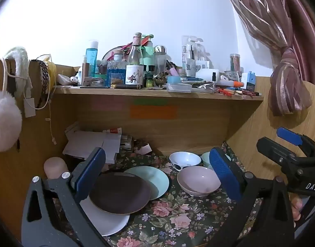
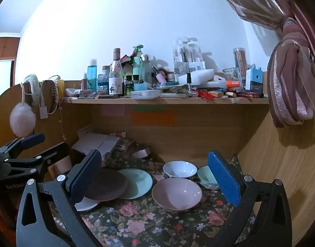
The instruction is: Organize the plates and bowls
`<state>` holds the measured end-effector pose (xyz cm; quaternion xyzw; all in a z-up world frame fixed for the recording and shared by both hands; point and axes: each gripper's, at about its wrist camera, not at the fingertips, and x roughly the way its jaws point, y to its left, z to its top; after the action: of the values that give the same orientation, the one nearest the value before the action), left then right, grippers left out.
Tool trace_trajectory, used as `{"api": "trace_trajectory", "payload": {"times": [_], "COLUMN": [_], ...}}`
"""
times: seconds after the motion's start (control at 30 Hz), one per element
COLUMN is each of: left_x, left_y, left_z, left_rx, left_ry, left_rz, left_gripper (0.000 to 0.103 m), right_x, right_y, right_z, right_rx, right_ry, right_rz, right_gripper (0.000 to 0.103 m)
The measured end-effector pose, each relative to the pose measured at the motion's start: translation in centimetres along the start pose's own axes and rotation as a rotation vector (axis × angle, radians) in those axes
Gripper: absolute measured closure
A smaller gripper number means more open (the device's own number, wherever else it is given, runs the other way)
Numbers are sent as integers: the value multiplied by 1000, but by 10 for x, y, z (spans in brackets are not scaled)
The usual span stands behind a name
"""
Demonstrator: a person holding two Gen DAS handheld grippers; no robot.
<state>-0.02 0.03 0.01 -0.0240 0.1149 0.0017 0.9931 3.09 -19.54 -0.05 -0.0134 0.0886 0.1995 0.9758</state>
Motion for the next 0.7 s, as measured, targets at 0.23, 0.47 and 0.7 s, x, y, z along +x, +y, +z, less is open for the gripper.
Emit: {"api": "trace_trajectory", "payload": {"times": [0.23, 0.47, 0.7], "left_x": [5, 3, 5], "left_y": [-1, 0, -1], "left_z": [1, 2, 3], "left_rx": [1, -2, 0], "left_ry": [7, -10, -3], "left_rz": [-30, -38, -40], "left_gripper": [0, 1, 1], "right_x": [4, 6, 6], "right_y": [1, -1, 2], "right_z": [1, 3, 0], "right_rx": [10, 8, 6], "right_ry": [14, 8, 6], "right_rz": [8, 11, 8], "right_gripper": [0, 0, 0]}}
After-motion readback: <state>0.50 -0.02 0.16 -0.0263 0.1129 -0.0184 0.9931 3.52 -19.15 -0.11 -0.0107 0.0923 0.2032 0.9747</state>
